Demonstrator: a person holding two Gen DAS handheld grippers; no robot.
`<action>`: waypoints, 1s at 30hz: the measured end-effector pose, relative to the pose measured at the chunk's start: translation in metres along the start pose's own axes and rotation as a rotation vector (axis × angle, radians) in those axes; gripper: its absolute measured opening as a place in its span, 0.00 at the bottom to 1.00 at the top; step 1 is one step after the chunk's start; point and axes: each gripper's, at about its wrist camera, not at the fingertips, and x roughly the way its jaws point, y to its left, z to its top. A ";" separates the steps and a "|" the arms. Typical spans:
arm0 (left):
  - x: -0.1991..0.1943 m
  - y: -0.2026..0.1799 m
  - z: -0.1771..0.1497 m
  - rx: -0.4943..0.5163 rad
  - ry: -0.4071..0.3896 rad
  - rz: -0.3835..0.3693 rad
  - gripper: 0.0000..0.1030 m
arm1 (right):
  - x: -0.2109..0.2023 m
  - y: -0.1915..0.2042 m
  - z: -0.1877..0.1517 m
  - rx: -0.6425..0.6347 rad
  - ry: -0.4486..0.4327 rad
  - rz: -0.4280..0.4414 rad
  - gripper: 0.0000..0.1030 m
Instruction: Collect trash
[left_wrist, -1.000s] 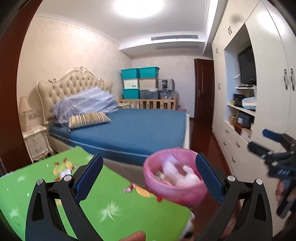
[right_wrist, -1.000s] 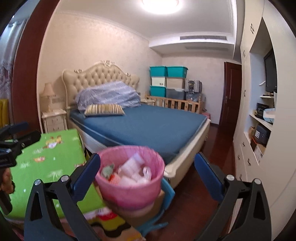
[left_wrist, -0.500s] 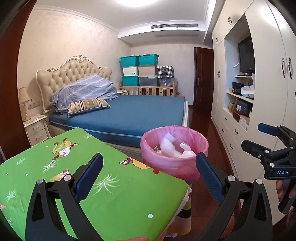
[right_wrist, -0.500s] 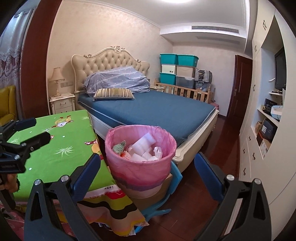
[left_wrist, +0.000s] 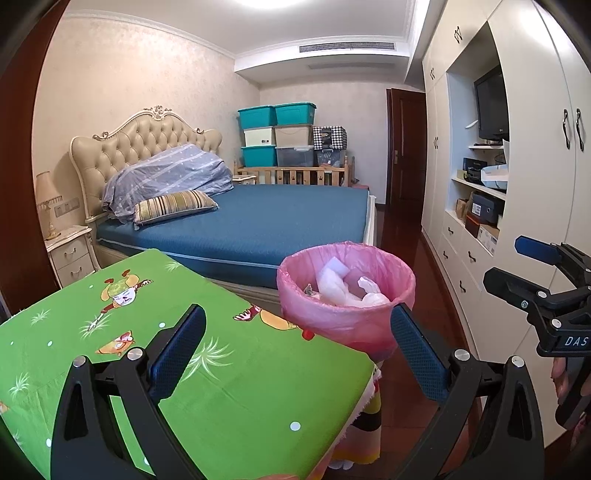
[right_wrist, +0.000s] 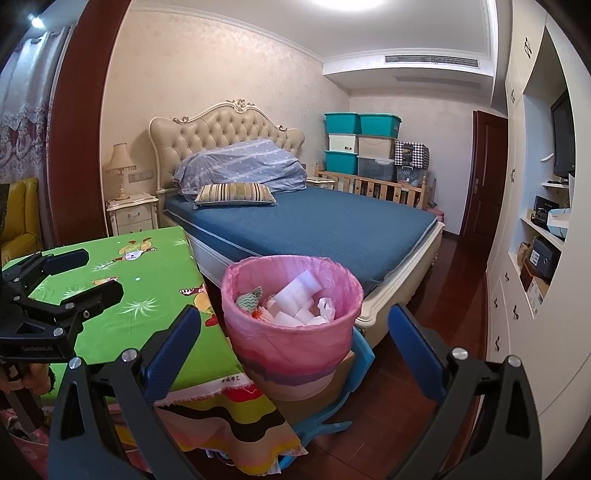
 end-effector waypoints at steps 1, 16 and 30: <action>0.000 0.000 0.000 -0.001 -0.001 0.001 0.93 | 0.000 0.000 0.000 0.001 -0.001 0.003 0.96; 0.000 0.000 0.000 0.001 0.002 -0.002 0.93 | -0.001 -0.001 -0.002 0.012 0.009 0.000 0.96; 0.000 -0.001 0.000 0.002 0.000 -0.005 0.93 | 0.001 0.002 -0.004 0.021 0.015 0.006 0.96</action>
